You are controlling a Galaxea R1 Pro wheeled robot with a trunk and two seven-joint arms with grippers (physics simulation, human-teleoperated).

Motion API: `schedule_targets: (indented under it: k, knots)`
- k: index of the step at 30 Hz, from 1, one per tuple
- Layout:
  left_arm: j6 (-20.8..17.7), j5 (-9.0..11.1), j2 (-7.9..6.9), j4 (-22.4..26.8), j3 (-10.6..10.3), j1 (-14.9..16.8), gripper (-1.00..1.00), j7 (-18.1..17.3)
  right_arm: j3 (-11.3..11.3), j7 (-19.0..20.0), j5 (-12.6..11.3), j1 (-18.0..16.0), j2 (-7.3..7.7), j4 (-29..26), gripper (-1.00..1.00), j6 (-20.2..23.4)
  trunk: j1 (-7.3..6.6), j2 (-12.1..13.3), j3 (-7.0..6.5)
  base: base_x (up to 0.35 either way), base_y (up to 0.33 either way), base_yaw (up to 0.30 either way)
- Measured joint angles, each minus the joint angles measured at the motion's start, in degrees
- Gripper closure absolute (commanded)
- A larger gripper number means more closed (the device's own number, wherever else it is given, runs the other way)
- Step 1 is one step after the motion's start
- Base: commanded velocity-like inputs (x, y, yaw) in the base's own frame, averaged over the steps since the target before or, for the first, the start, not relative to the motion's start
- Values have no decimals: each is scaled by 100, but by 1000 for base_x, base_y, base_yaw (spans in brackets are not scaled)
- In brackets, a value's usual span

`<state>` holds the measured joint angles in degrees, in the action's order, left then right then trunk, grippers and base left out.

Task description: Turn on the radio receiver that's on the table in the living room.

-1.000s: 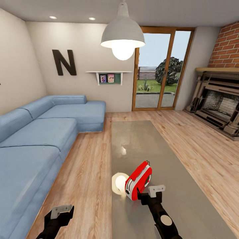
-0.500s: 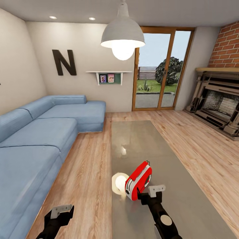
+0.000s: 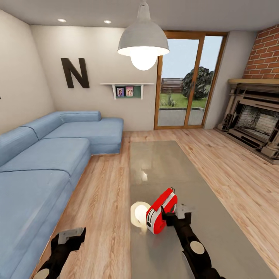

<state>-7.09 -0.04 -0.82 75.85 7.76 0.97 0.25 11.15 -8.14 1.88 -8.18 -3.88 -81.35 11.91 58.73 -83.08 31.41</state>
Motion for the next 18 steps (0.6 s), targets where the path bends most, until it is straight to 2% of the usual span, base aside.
schedule_targets:
  k: [2, 3, 5, 8, 9, 13, 18]
  knots:
    - [-301, 7, 6, 317, 5, 0, -100, 6, -4, -21, 10, 0, 1, -541, -100, 609, 0, 0, 0, 0, 0, 0]
    - [-444, 8, 7, 401, 5, 2, -100, 6, -5, -31, 12, -3, 0, -667, -100, 778, 0, 0, 0, 0, 0, 0]
    - [-1163, 11, 10, 743, 3, 53, -100, -1, -6, -114, 26, -74, -6, -985, -100, 1239, 0, 0, 0, 0, 0, 0]
    - [-1818, 12, 11, 1014, 0, 306, -100, -9, -7, -265, 25, -296, -12, -1123, -100, 1457, 0, 0, 0, 0, 0, 0]
    - [-2120, 15, 12, 1104, 0, 568, -100, -7, -5, -356, 28, -457, -18, -1168, -100, 1549, 0, 1, -1, 0, 0, 0]
    - [-2535, 20, 12, 1160, -2, 1118, -100, 3, -4, -430, 26, -758, -28, -1199, -100, 1835, 0, 0, 0, 0, 0, 0]
    - [-3391, 31, 12, 1051, -3, 1979, -100, 9, -1, -469, 27, -1375, -40, -1202, -100, 2494, 0, 0, -1, 0, 0, 0]
